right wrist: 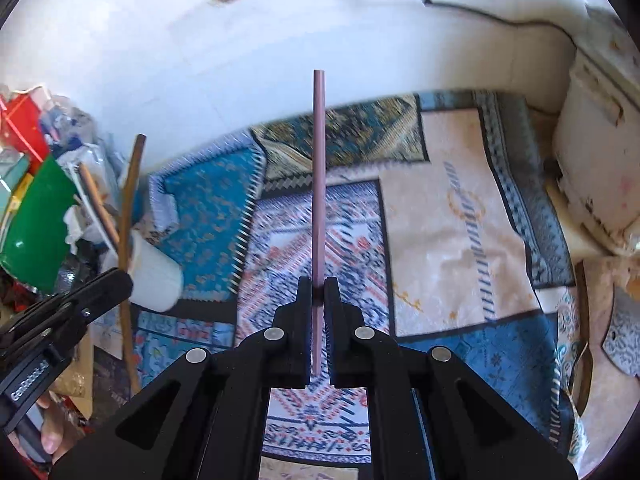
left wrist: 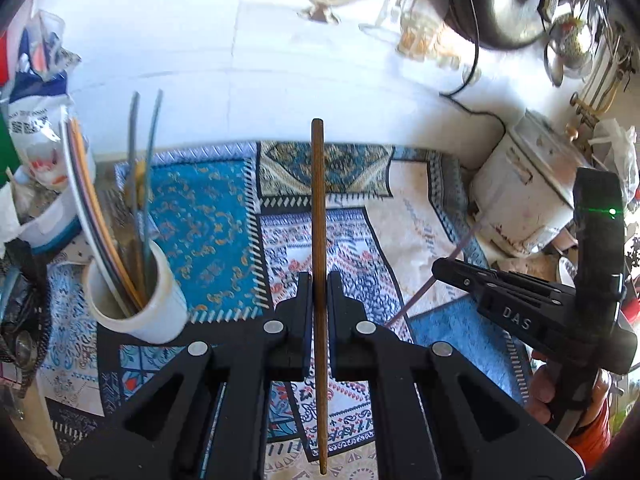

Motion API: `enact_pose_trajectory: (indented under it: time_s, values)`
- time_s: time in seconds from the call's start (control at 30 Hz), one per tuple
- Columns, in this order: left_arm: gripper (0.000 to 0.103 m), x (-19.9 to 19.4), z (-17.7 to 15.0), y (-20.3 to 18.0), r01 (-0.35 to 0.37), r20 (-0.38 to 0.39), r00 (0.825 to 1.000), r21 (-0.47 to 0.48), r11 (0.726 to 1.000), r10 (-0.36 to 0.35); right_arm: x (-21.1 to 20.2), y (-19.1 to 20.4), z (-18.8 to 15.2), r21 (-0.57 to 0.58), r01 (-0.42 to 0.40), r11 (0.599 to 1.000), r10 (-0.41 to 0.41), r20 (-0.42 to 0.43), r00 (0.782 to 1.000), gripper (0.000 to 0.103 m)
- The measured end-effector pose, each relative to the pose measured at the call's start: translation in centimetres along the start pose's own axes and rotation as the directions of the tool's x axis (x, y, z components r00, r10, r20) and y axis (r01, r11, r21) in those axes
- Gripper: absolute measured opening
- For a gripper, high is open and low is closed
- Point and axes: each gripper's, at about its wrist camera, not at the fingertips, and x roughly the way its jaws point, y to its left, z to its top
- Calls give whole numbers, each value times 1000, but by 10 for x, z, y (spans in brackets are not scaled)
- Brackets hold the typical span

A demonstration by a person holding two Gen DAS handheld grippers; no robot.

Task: Organize utensils
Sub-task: 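Carry the wooden chopstick left while the right carries the pink chopstick to the cup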

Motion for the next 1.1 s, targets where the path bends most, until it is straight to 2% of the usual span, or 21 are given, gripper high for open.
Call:
enact_pose_trajectory:
  time_s: [0.23,0.6,0.87,1.1]
  values:
    - [5,-41,24,31,-40,134,990,-56,998,47,-23,45,25,-81,-56,995,64,101,993,5]
    - [5,-76,58,97,-125,271,949,-138,983,158,-42,114,57,-189,-141,972,174,173,969,5]
    - [5,-62,75,132,-161,311,927,-176,971,210,-26,155,62,-246,-198,949,236,136,962,5]
    - [5,-33,76,158,-177,291,929,-194,965,229,2,176,58,-262,-218,940,242,65,968,5]
